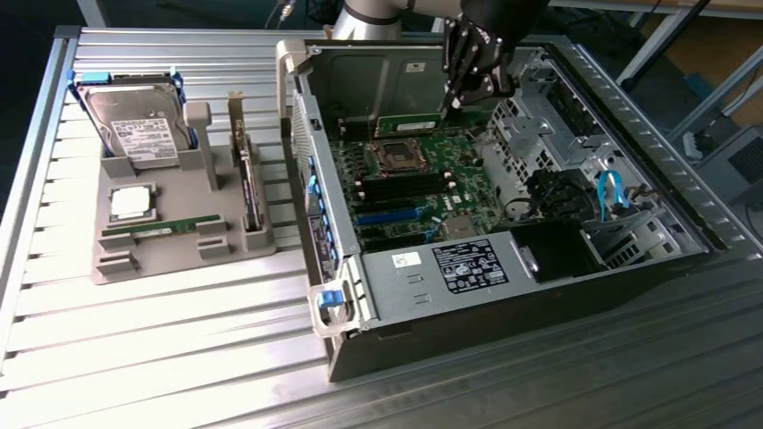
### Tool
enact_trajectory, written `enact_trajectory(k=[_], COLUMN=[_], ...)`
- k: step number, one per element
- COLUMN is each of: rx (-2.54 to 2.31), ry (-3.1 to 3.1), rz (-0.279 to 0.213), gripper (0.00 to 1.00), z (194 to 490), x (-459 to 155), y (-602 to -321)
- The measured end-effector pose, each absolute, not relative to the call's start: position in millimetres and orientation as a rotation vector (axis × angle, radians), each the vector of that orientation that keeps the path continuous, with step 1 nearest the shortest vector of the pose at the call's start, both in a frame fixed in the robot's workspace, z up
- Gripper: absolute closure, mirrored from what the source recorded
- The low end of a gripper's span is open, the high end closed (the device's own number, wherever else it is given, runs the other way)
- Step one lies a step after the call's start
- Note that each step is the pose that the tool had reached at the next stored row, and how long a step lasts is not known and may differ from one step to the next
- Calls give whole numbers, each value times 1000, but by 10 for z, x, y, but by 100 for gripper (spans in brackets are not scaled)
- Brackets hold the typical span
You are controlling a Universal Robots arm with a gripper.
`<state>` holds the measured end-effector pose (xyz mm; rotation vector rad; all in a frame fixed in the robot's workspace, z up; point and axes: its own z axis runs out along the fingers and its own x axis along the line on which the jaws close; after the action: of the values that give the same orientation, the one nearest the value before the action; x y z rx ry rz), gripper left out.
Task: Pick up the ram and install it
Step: 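Insert the ram into the slot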
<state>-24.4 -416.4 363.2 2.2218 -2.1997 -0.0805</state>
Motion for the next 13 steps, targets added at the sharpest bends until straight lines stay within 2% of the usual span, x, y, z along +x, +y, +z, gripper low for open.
enact_trajectory(k=[13], rx=[2222], ry=[-2200], rz=[-80], gripper=[87], z=[3593], x=[-244], y=[-4164])
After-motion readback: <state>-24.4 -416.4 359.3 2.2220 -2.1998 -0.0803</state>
